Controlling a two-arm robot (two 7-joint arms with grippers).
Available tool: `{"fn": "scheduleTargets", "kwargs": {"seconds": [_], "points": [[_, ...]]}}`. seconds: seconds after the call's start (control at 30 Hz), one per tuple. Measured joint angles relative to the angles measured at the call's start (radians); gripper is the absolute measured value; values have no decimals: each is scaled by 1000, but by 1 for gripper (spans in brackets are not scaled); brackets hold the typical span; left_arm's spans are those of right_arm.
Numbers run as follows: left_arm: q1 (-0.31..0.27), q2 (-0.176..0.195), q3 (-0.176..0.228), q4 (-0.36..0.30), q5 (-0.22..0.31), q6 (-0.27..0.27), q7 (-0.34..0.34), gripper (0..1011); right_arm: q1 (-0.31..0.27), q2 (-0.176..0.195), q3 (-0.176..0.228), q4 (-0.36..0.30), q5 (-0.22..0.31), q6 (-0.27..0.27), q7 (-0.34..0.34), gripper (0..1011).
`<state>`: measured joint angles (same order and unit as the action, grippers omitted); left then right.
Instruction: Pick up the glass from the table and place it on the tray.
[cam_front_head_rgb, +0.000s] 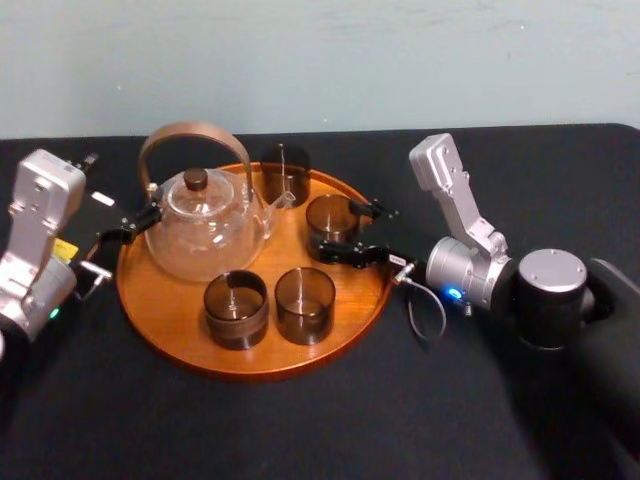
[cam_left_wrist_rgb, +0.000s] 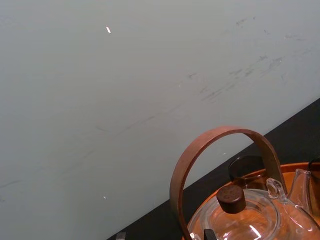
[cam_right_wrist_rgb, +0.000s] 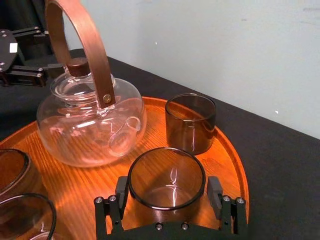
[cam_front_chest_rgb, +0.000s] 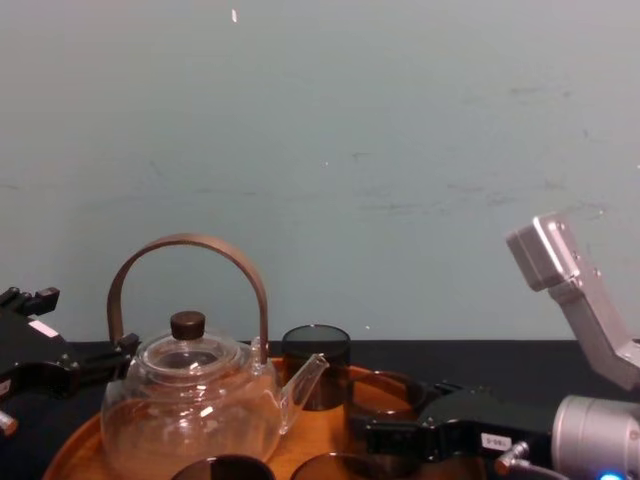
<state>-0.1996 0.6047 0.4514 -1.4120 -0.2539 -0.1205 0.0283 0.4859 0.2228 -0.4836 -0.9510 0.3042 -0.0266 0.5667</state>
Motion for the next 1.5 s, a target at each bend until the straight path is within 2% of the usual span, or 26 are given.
{"fn": "scheduleTargets", "kwargs": {"seconds": [0.47,0.77,1.17,1.5], "points": [[0,0,0,0,0,0,0,1009,-84,68,2,-163,3,50,-24,1002],[0,0,0,0,0,0,0,1010,-148,111,14,-245,19,58,-38,1002],[0,0,0,0,0,0,0,1010,-213,158,44,-314,40,46,-56,1002],[0,0,0,0,0,0,0,1010,-253,189,91,-349,58,33,-85,1002]]}}
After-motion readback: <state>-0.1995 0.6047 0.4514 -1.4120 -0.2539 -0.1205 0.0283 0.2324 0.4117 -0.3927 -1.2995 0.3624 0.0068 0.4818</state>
